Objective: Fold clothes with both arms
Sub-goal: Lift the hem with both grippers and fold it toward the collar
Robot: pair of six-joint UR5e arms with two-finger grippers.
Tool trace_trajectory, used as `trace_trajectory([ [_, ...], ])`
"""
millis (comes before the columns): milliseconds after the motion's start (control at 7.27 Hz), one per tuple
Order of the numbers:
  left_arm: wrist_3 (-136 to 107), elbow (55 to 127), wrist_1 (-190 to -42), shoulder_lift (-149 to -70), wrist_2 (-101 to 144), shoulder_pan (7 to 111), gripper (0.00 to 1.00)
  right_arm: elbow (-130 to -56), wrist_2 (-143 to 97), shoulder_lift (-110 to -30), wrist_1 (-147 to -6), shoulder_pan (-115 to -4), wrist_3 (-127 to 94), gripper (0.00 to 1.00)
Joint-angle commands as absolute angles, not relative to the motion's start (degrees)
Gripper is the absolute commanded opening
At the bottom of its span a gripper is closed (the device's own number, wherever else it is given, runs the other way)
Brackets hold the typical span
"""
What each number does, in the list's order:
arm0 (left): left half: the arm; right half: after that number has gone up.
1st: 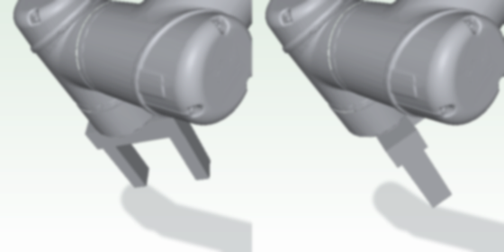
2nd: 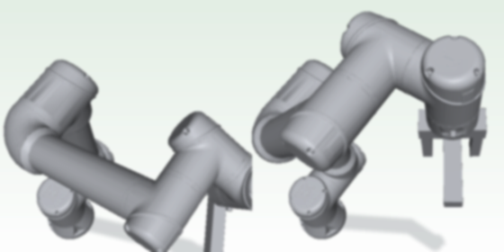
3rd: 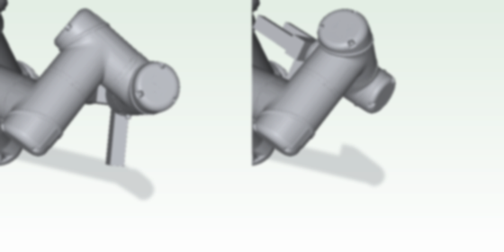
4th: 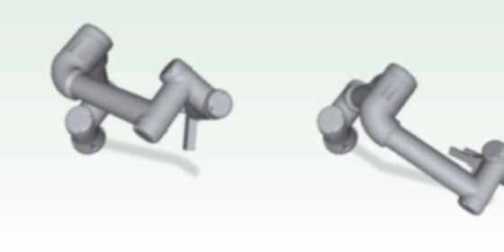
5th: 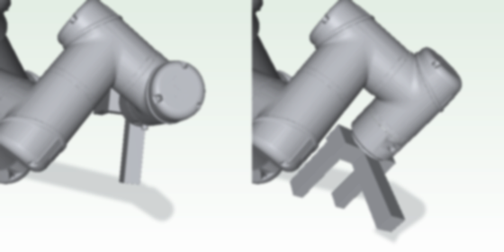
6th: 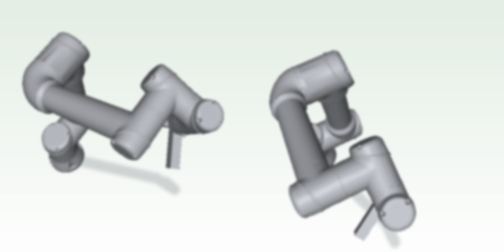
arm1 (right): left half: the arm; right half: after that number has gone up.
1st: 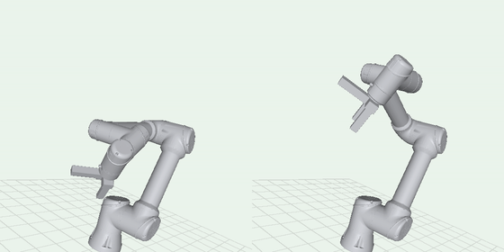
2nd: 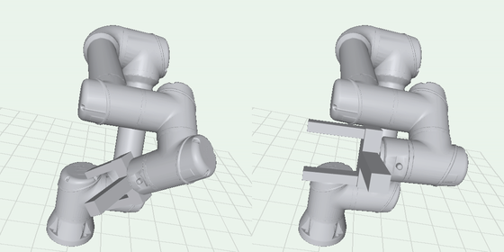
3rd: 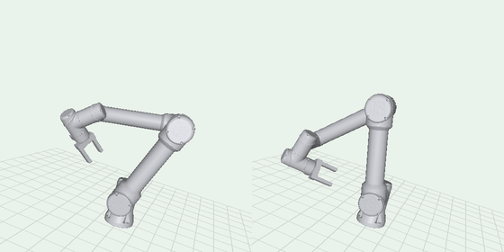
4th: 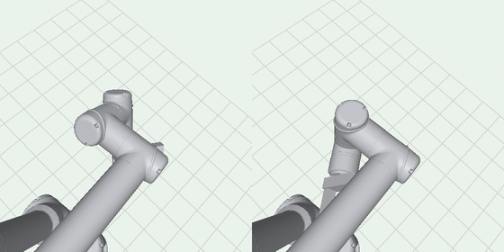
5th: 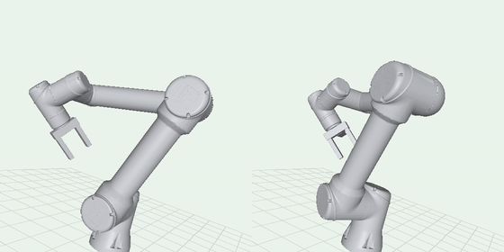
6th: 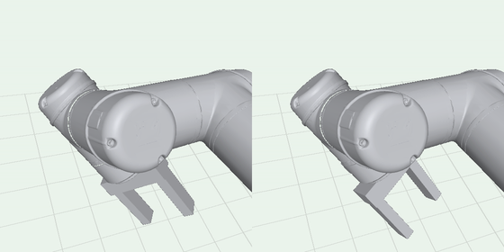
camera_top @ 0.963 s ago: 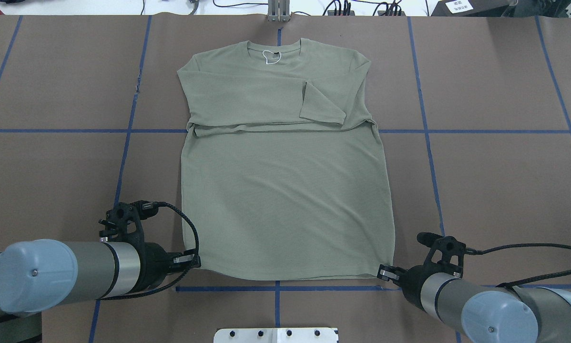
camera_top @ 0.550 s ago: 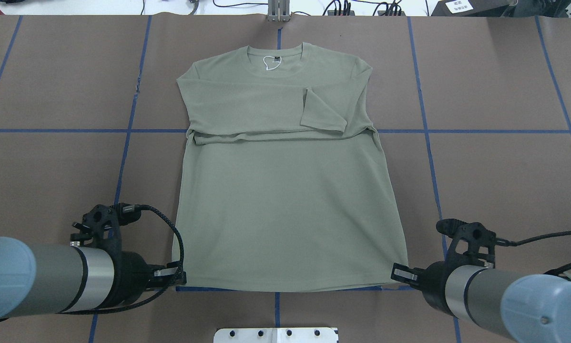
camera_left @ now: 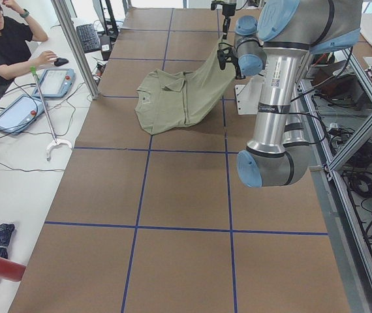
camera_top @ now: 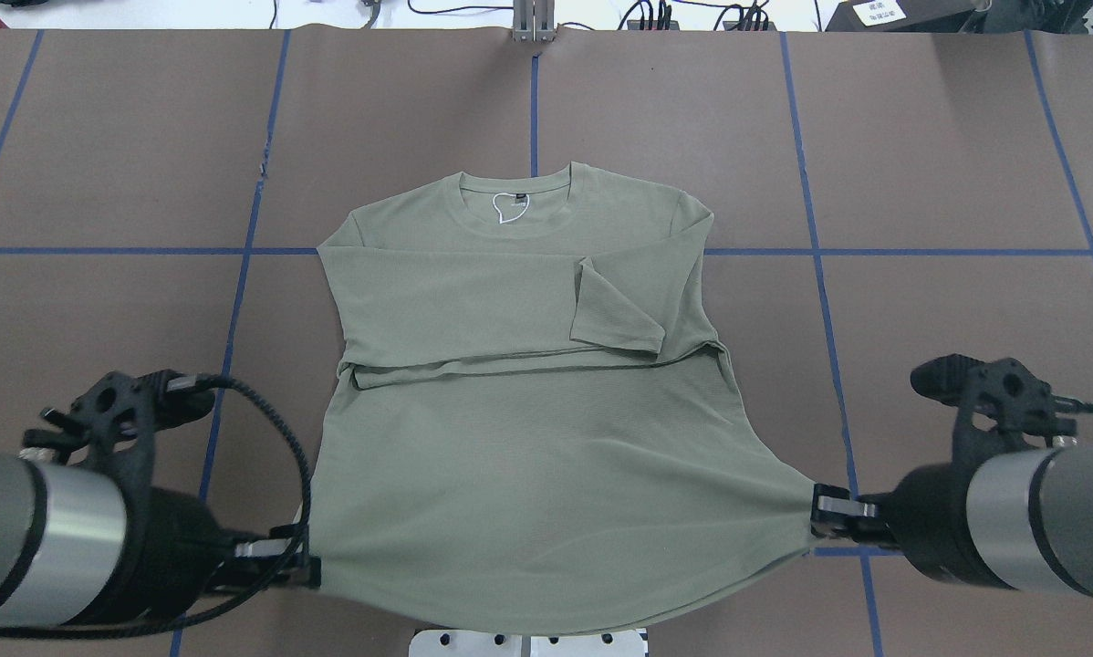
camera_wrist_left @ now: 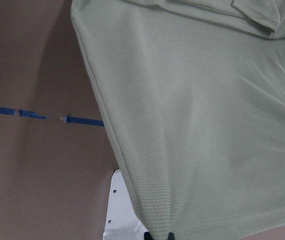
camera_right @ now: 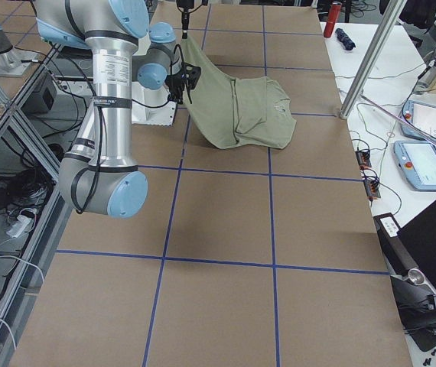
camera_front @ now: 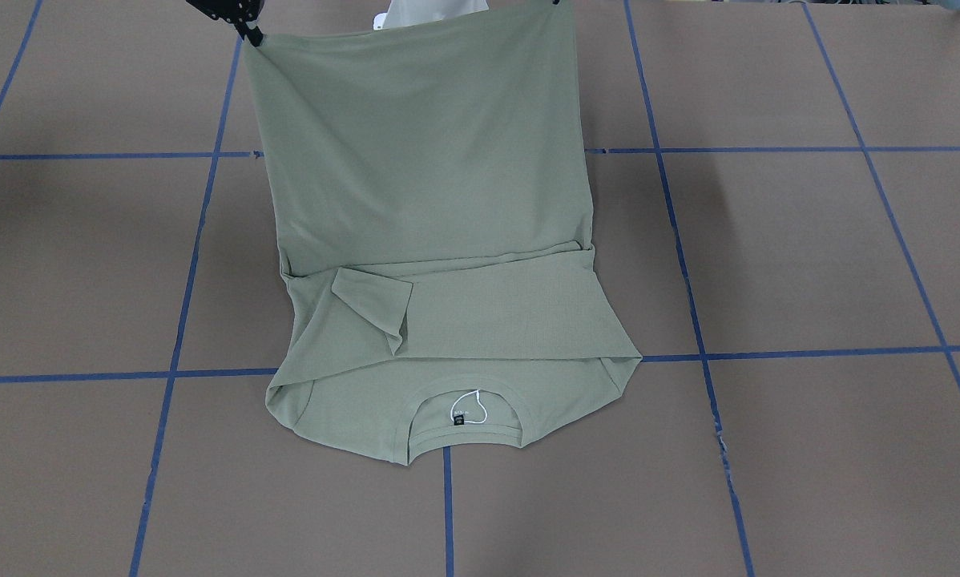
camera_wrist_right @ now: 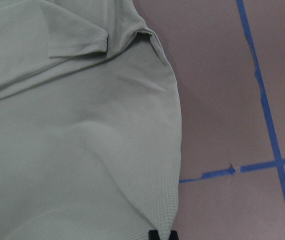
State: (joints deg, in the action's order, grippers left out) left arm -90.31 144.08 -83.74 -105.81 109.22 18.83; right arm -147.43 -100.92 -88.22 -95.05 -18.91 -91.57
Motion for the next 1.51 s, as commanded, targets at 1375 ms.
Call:
trace_trajectory([
  [1375,-53.1,79.6,-110.1,-126.7,107.3,47.1,0.00,-74.4,-103.7,-45.4,-75.2,-46.3,-68.7,0.00],
])
